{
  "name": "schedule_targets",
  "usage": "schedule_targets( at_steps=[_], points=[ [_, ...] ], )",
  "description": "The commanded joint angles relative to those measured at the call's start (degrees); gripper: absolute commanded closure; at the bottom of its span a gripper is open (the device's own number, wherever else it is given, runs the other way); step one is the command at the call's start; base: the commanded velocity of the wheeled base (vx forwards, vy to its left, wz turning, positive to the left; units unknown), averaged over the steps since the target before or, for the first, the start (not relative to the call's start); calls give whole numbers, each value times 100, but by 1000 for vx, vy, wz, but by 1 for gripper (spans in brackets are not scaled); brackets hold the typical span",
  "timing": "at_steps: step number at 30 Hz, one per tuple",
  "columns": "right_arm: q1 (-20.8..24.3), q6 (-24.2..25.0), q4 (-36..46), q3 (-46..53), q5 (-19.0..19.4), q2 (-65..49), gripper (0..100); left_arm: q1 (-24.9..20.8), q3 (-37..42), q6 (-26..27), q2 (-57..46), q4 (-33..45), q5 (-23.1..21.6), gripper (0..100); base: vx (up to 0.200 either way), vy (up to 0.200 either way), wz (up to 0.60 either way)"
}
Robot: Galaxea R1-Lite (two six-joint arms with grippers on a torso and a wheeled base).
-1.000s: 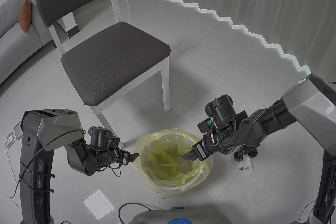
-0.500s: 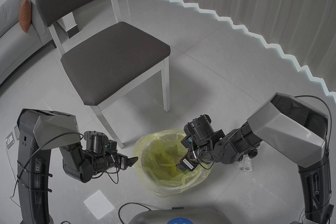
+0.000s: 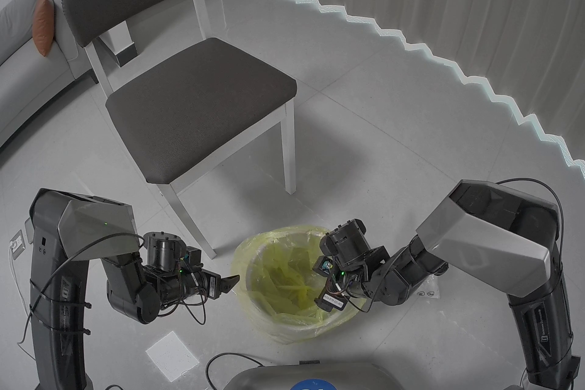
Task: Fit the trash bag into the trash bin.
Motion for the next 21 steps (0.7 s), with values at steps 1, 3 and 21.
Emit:
schedule_targets(
  at_steps=[1,3,21],
  points=[
    [-2,-124,-19,282,0,-33,0,0,24,0,-3,-8,1,0,0,0,0],
    [-11,-238,-54,387,0,-121,0,0,33,0,-12,-17,1,0,0,0,0],
    [7,-361,-256,1082,18,-490,0,0,191,0,6,-228,1,0,0,0,0]
  ],
)
